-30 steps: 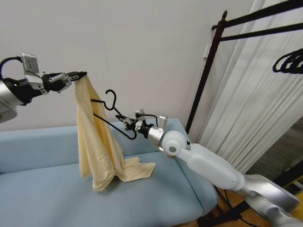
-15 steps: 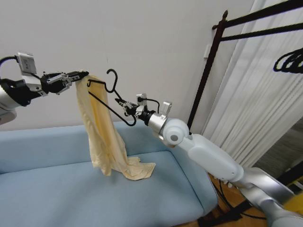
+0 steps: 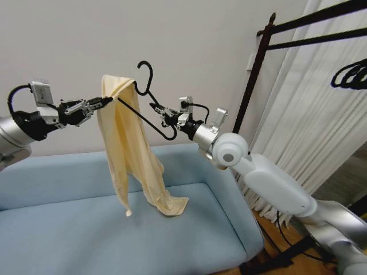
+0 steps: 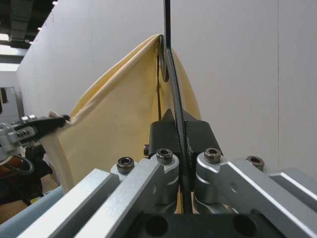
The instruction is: Pick up the clothes from the sofa and hang them on the clothes hanger.
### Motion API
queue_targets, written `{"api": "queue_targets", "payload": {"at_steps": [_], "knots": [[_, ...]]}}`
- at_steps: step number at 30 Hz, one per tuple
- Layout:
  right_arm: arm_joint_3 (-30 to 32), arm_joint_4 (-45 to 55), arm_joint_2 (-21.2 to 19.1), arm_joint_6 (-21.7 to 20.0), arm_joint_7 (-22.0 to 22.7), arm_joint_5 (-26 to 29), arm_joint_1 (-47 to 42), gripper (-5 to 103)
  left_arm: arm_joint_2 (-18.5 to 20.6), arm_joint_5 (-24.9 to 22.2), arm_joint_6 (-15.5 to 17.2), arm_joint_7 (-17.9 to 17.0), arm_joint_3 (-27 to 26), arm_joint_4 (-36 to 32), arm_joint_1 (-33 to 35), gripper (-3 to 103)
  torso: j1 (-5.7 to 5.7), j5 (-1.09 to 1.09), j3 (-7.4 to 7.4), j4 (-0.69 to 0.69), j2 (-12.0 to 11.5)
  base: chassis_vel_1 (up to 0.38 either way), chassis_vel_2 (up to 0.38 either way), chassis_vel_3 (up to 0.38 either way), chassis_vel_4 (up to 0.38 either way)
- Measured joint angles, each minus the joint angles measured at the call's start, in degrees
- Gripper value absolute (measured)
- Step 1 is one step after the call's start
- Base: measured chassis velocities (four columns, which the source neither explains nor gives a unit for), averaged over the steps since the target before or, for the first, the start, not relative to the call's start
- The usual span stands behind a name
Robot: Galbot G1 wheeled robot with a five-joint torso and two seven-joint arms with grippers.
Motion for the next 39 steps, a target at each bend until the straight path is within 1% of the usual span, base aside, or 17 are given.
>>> {"api": "queue_targets", "payload": {"at_steps": [2, 5, 7, 9, 10, 11, 14, 16, 19, 20, 22, 24, 25, 26, 30, 35, 39], "knots": [[0.63, 0.47, -0.85, -0.35, -0.66, 0.4, 0.68, 2, -0.85, 0.2, 0.01, -1.88, 0.36, -0.68, 0.02, -2, 0.0, 0.0, 0.0, -0.01, 0.0, 0.0, 0.0, 0.0, 0.0], [1.06, 1.04, -1.67, -0.65, -1.08, 0.71, 1.13, 2, -1.65, 0.18, 0.17, -3.74, 0.74, -1.49, -0.03, 7, 0.0, 0.01, 0.0, -0.01, 0.0, 0.0, 0.0, 0.0, 0.0], [1.25, 1.35, -2.41, -0.77, -1.37, 0.75, 1.36, 2, -2.38, 0.16, 0.23, -5.18, 0.99, -2.18, -0.03, 18, 0.0, 0.0, 0.0, -0.01, 0.0, 0.0, 0.0, 0.0, 0.0], [1.4, 1.26, -2.87, -0.85, -1.55, 0.76, 1.48, 2, -2.98, 0.06, 0.3, -5.99, 0.92, -2.63, 0.23, 18, 0.0, 0.0, 0.0, -0.01, 0.0, 0.0, 0.0, 0.0, 0.0], [1.56, 1.01, -3.09, -0.86, -1.74, 0.76, 1.58, 2, -3.28, 0.02, 0.4, -6.14, 0.66, -2.78, 0.42, 28, 0.0, 0.0, 0.0, -0.01, 0.0, 0.0, 0.0, 0.0, 0.0], [1.56, 1.01, -3.09, -0.86, -1.74, 0.76, 1.58, 2, -3.28, 0.02, 0.4, -6.14, 0.66, -2.78, 0.42, 28, 0.0, 0.0, 0.0, -0.01, 0.0, 0.0, 0.0, 0.0, 0.0], [2.11, 0.08, -3.67, -0.86, -2.43, 0.73, 1.92, 2, -3.94, -0.04, 0.77, -6.27, -0.28, -2.89, 0.98, 44, 0.0, 0.0, 0.0, -0.01, 0.0, 0.0, 0.0, 0.0, 0.0], [2.36, -0.16, -3.82, -0.86, -2.6, 0.72, 2.0, 2, -4.12, -0.05, 0.86, -6.26, -0.55, -2.86, 1.16, 44, 0.0, 0.0, 0.0, 0.0, 0.0, 0.0, 0.0, 0.0, 0.0], [3.53, -0.92, -4.46, -0.86, -3.5, 0.76, 2.35, 2, -4.13, -0.11, 0.91, -6.23, -0.87, -2.29, 1.16, 60, 0.0, -0.01, 0.0, 0.0, 0.0, 0.0, 0.0, 0.0, 0.0], [3.53, -0.92, -4.46, -0.86, -3.5, 0.76, 2.35, 2, -4.13, -0.11, 0.91, -6.23, -0.87, -2.29, 1.16, 60, 0.0, -0.01, 0.0, 0.0, 0.0, 0.0, 0.0, 0.0, 0.0], [4.23, -1.26, -5.03, -0.87, -4.23, 0.9, 2.5, 2, -3.63, -0.16, 0.91, -6.21, -0.87, -1.44, 0.82, 72, 0.0, -0.01, 0.0, -0.01, 0.0, 0.0, 0.0, 0.0, 0.0], [4.9, -1.32, -6.11, -1.05, -5.28, 1.16, 2.53, 2, -2.43, -0.22, 0.91, -6.18, -0.76, 0.28, 0.19, 72, 0.0, 0.0, 0.0, -0.01, 0.0, 0.0, 0.0, 0.0, 0.0], [5.15, -1.04, -6.79, -1.08, -5.84, 1.22, 2.32, 2, -1.71, -0.23, 0.91, -6.13, -0.44, 1.51, -0.25, 82, 0.0, 0.0, 0.0, -0.01, 0.0, 0.0, 0.0, 0.0, 0.0], [5.15, -1.04, -6.79, -1.08, -5.84, 1.22, 2.32, 2, -1.71, -0.23, 0.91, -6.13, -0.44, 1.51, -0.25, 82, 0.0, 0.0, 0.0, -0.01, 0.0, 0.0, 0.0, 0.0, 0.0], [5.53, 0.59, -8.38, -1.11, -7.15, 0.82, 0.65, 2, 0.66, -0.23, 0.5, -5.96, 1.24, 5.71, -1.82, 97, 0.0, 0.0, 0.0, -0.02, 0.0, 0.0, 0.0, 0.0, 0.0], [5.96, 1.3, -9.41, -1.1, -9.14, 0.48, 0.25, 2, 3.95, -0.31, 0.0, -5.57, 3.51, 11.82, -4.11, 100, 0.0, -0.01, 0.0, -0.01, 0.0, 0.0, 0.0, 0.0, 0.0], [5.78, 1.4, -10.39, -1.2, -13.02, -0.07, -0.11, 2, 6.76, -1.65, 0.03, -4.02, 3.9, 15.4, -4.94, 100, 0.0, -0.02, 0.0, 0.0, 0.0, 0.0, 0.0, 0.0, 0.0]]}}
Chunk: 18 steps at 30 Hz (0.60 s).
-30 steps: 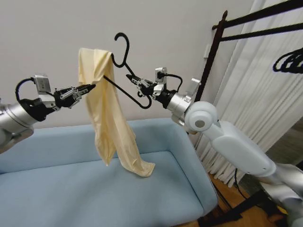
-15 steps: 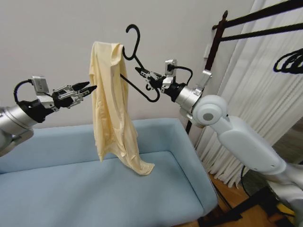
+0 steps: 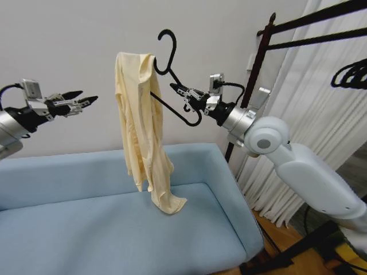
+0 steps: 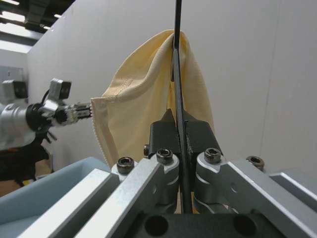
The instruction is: Pick up the clothes from the sofa and hang them on the clothes hanger.
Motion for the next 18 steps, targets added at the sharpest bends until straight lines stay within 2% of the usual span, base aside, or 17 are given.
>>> {"api": "queue_targets", "payload": {"at_steps": [2, 4, 5, 8, 9, 10, 13, 14, 18], "knots": [[-0.3, -0.47, -0.13, -0.03, -3.1, -0.66, -0.23, 2, 1.71, -1.01, 0.38, 1.71, 0.04, 1.66, -0.09, 100, 0.0, 0.01, 0.0, -0.01, 0.0, 0.0, 0.0, 0.0, 0.0], [-0.7, -1.44, 0.52, -0.08, -6.48, -1.52, -0.24, 2, 3.44, -2.28, 1.21, 4.87, 0.05, 3.41, -0.09, 100, 0.0, 0.01, 0.0, -0.01, 0.0, 0.0, 0.0, 0.0, 0.0], [-0.7, -1.44, 0.52, -0.08, -6.48, -1.52, -0.24, 2, 3.44, -2.28, 1.21, 4.87, 0.05, 3.41, -0.09, 100, 0.0, 0.01, 0.0, -0.01, 0.0, 0.0, 0.0, 0.0, 0.0], [-1.4, -2.42, 1.79, -0.38, -9.1, -2.61, -0.08, 2, 5.68, -4.92, 3.82, 11.36, 0.04, 5.64, -0.09, 100, 0.0, -0.01, 0.0, 0.0, 0.0, 0.0, 0.0, 0.0, 0.0], [-1.4, -2.42, 1.79, -0.38, -9.1, -2.61, -0.08, 2, 5.68, -4.92, 3.82, 11.36, 0.04, 5.64, -0.09, 100, 0.0, -0.01, 0.0, 0.0, 0.0, 0.0, 0.0, 0.0, 0.0], [-1.87, -2.86, 2.29, -0.41, -9.96, -3.41, 0.01, 2, 7.0, -5.5, 4.37, 14.33, 0.04, 6.9, 0.02, 100, 0.0, -0.01, 0.0, 0.0, 0.0, 0.0, 0.0, 0.0, 0.0], [-3.31, -3.69, 4.07, -0.23, -11.73, -5.5, 0.2, 2, 10.77, -6.39, 4.42, 19.64, 0.39, 9.38, 0.74, 100, 0.0, 0.0, 0.0, 0.0, 0.0, 0.0, 0.0, 0.0, 0.0], [-3.31, -3.69, 4.07, -0.23, -11.73, -5.5, 0.2, 2, 10.77, -6.39, 4.42, 19.64, 0.39, 9.38, 0.74, 100, 0.0, 0.0, 0.0, 0.0, 0.0, 0.0, 0.0, 0.0, 0.0], [-5.65, -4.23, 7.01, 0.26, -13.55, -8.85, 0.68, 2, 16.82, -8.7, 4.58, 28.81, 0.53, 14.01, 1.52, 100, 0.0, 0.01, 0.0, 0.0, 0.0, 0.0, 0.0, 0.0, 0.0]]}}
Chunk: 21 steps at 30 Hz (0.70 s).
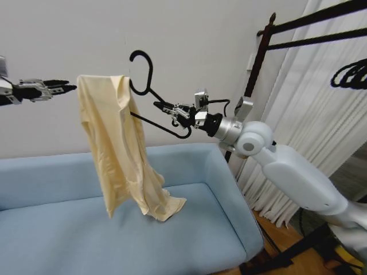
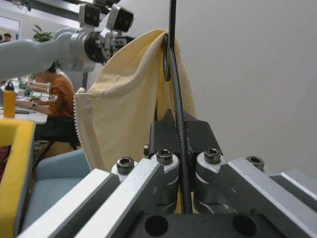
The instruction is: Pick up the clothes from the sofa and hang them on the clothes hanger.
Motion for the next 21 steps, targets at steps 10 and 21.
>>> {"api": "queue_targets", "payload": {"at_steps": [10, 21], "knots": [[-2.38, -0.56, 1.3, 0.34, -1.7, -3.68, 1.22, 2, 5.92, 6.36, -1.34, 12.59, 0.57, 4.26, 1.83, 100, 0.0, 0.0, 0.0, -0.01, 0.0, 0.0, 0.0, 0.0, 0.0], [-3.35, -1.71, 1.83, -0.14, -0.97, -4.54, 2.09, 2, 5.06, 12.37, -2.39, 18.0, 1.28, 2.46, 2.61, 100, 0.0, 0.0, 0.0, 0.0, 0.0, 0.0, 0.0, 0.0, 0.0]]}}
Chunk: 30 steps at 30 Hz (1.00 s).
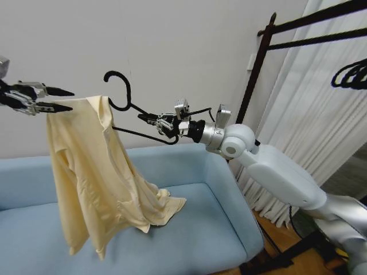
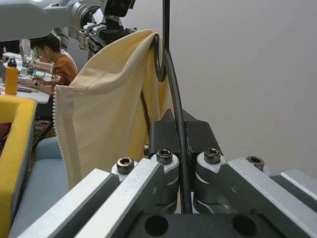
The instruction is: Pick up the clothes from the sofa and hang them on the clothes hanger.
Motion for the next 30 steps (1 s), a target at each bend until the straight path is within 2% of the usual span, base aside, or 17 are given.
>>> {"api": "queue_targets", "payload": {"at_steps": [2, 5, 8, 11, 12, 14, 18, 20, 24, 25, 26, 27, 29, 30], "knots": [[-0.35, 0.05, 0.23, 0.06, 0.06, -0.19, 0.26, 2, -0.34, 0.62, -0.03, 0.18, 0.26, -0.02, 0.15, 103, 0.0, 0.0, 0.0, 0.0, 0.0, 0.0, 0.0, 0.0, 0.0], [-0.59, 0.02, 0.4, 0.18, 0.08, -0.41, 0.38, 2, -0.62, 0.94, -0.02, 0.16, 0.38, -0.22, 0.25, 101, 0.0, -0.01, 0.0, 0.01, 0.0, 0.0, 0.0, 0.0, 0.0], [-0.77, -0.16, 0.6, 0.32, 0.1, -0.63, 0.41, 2, -0.93, 1.73, 0.1, 0.2, 0.58, -0.44, 0.45, 85, 0.0, 0.0, 0.0, 0.0, 0.0, 0.0, 0.0, 0.0, 0.0], [-0.82, -0.21, 0.62, 0.33, 0.1, -0.69, 0.41, 2, -1.06, 1.91, 0.11, 0.24, 0.64, -0.53, 0.47, 80, 0.0, 0.0, 0.0, 0.0, 0.0, 0.0, 0.0, 0.0, 0.0], [-0.89, -0.27, 0.64, 0.36, 0.1, -0.78, 0.38, 2, -1.2, 1.94, 0.12, 0.24, 0.66, -0.54, 0.47, 69, 0.0, 0.0, 0.0, 0.0, 0.0, 0.0, 0.0, 0.0, 0.0], [-0.96, -0.3, 0.64, 0.42, 0.1, -0.86, 0.34, 2, -1.25, 1.95, 0.12, 0.24, 0.69, -0.54, 0.47, 69, 0.0, 0.0, 0.0, 0.0, 0.0, 0.0, 0.0, 0.0, 0.0], [-1.5, -0.43, 0.6, 0.66, -0.14, -1.44, 0.27, 2, -1.49, 1.97, 0.1, 0.26, 0.79, -0.43, 0.48, 47, 0.0, 0.0, 0.0, 0.0, 0.0, 0.0, 0.0, 0.0, 0.0], [-1.61, -0.53, 0.62, 0.73, -0.29, -1.66, 0.29, 2, -1.55, 1.95, 0.1, 0.26, 0.8, -0.43, 0.49, 47, 0.0, 0.0, 0.0, 0.0, 0.0, 0.0, 0.0, 0.0, 0.0], [-2.1, -0.67, 0.86, 1.15, -0.64, -2.58, 0.3, 2, -1.91, 1.85, 0.02, 0.18, 0.87, -0.48, 0.55, 26, 0.0, 0.0, 0.0, 0.0, 0.0, 0.0, 0.0, 0.0, 0.0], [-2.1, -0.67, 0.86, 1.15, -0.64, -2.58, 0.3, 2, -1.91, 1.85, 0.02, 0.18, 0.87, -0.48, 0.55, 26, 0.0, 0.0, 0.0, 0.0, 0.0, 0.0, 0.0, 0.0, 0.0], [-2.18, -0.57, 0.93, 1.2, -0.6, -2.65, 0.24, 2, -2.06, 1.83, 0.01, 0.15, 0.88, -0.55, 0.55, 20, 0.0, 0.0, 0.0, 0.0, 0.0, 0.0, 0.0, 0.0, 0.0], [-2.22, -0.51, 0.97, 1.21, -0.58, -2.69, 0.21, 2, -2.13, 1.82, 0.01, 0.11, 0.88, -0.61, 0.56, 20, 0.0, 0.0, 0.0, 0.01, 0.0, 0.0, 0.0, 0.0, 0.0], [-2.48, -0.31, 1.06, 1.24, -0.47, -2.82, 0.2, 2, -2.35, 1.76, 0.01, -0.08, 0.89, -0.93, 0.55, 10, 0.0, 0.0, 0.0, 0.0, 0.0, 0.0, 0.0, 0.0, 0.0], [-2.48, -0.31, 1.06, 1.24, -0.47, -2.82, 0.2, 2, -2.35, 1.76, 0.01, -0.08, 0.89, -0.93, 0.55, 10, 0.0, 0.0, 0.0, 0.0, 0.0, 0.0, 0.0, 0.0, 0.0]]}}
